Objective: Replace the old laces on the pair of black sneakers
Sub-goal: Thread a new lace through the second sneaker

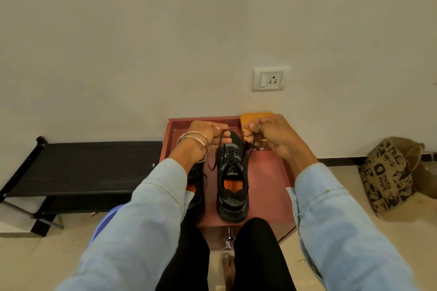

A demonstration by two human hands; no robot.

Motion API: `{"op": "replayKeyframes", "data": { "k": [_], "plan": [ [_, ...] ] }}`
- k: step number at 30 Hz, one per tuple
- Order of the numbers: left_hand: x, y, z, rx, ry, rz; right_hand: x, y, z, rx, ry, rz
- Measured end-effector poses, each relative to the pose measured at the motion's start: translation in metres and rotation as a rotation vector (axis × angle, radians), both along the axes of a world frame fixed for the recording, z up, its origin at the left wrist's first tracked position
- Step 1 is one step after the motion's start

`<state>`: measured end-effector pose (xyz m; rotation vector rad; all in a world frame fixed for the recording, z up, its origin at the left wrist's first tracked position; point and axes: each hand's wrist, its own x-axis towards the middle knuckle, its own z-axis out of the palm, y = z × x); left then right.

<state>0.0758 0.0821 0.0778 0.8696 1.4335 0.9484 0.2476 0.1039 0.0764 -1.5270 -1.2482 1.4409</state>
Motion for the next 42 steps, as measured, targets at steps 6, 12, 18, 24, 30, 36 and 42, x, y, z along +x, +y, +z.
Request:
{"op": "replayKeyframes", "data": {
  "k": [6, 12, 18, 24, 30, 36, 42],
  "plan": [
    [0.009, -0.006, 0.037, 0.163, -0.252, 0.063, -0.007, -0.010, 0.054, 0.089, 0.176, 0.044],
    [0.025, -0.009, 0.053, 0.179, -0.237, 0.110, -0.016, -0.016, 0.072, 0.381, -0.136, -0.023],
    [0.026, -0.008, 0.063, 0.226, -0.213, 0.120, -0.017, -0.015, 0.078, 0.439, -0.120, -0.055],
    [0.021, -0.006, 0.069, 0.416, 0.024, 0.239, -0.018, -0.012, 0.087, 0.546, -0.117, -0.023],
    [0.020, 0.006, 0.076, 0.512, 0.333, 0.278, -0.019, -0.004, 0.095, 0.662, -0.270, 0.007],
    [0.023, 0.014, 0.084, 0.562, 0.413, 0.132, -0.018, 0.008, 0.103, 0.662, -0.240, -0.003],
    [0.026, 0.024, 0.091, 0.642, 0.526, 0.093, -0.022, 0.019, 0.111, 0.612, -0.202, -0.019]
  ]
}}
